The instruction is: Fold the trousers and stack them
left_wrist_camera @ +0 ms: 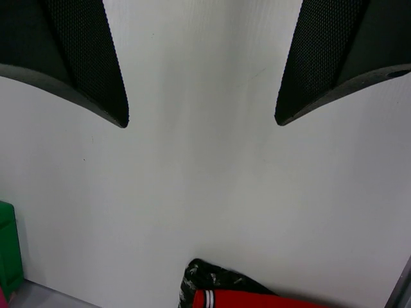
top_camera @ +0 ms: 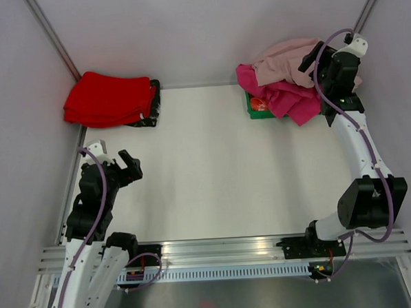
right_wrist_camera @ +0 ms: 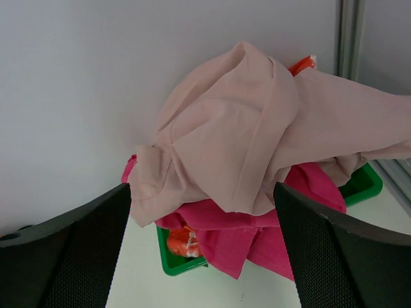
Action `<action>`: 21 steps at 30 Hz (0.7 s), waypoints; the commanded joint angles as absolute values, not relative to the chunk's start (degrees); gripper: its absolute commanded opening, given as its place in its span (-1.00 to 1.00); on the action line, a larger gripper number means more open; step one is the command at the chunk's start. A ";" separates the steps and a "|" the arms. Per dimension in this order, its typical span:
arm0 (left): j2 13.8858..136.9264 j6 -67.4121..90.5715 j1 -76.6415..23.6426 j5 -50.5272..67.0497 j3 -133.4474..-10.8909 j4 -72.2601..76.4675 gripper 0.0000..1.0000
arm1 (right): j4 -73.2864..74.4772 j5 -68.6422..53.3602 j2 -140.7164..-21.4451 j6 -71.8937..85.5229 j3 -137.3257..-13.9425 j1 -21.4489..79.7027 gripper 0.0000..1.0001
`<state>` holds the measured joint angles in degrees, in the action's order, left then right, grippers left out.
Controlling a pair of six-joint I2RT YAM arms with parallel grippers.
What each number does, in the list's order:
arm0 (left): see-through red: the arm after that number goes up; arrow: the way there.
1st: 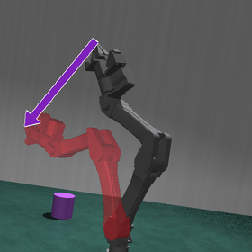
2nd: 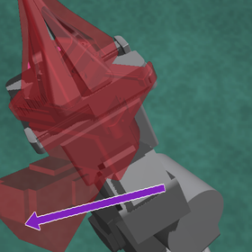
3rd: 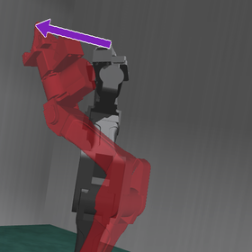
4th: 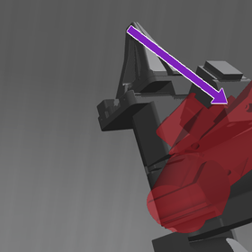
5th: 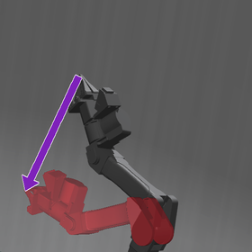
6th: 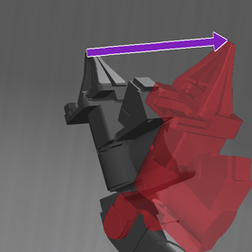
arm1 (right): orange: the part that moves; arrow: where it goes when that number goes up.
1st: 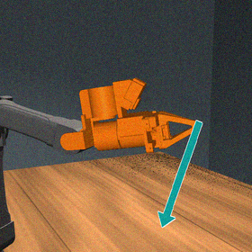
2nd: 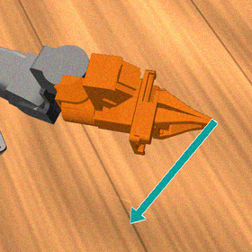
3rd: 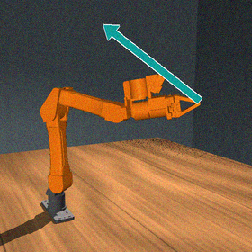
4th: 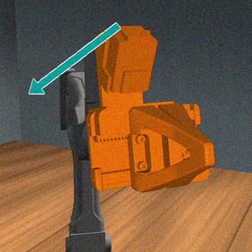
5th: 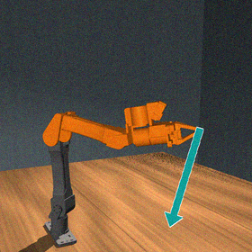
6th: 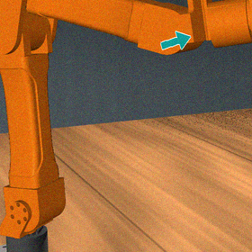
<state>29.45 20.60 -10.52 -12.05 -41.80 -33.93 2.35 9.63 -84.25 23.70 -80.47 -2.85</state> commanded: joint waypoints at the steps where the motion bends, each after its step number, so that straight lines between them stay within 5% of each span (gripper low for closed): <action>1: 27.69 18.99 -10.72 -13.62 -41.75 -31.73 0.99 | 5.37 14.15 -88.23 22.76 -84.89 -3.08 0.96; 21: 31.02 17.31 -10.64 -12.83 -41.40 -30.85 0.99 | 15.02 21.62 -120.23 23.81 -116.80 -6.33 0.96</action>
<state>29.82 19.79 -10.52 -11.94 -41.78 -32.75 12.36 19.53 -118.52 23.97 -112.99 -6.39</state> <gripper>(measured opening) 0.993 0.979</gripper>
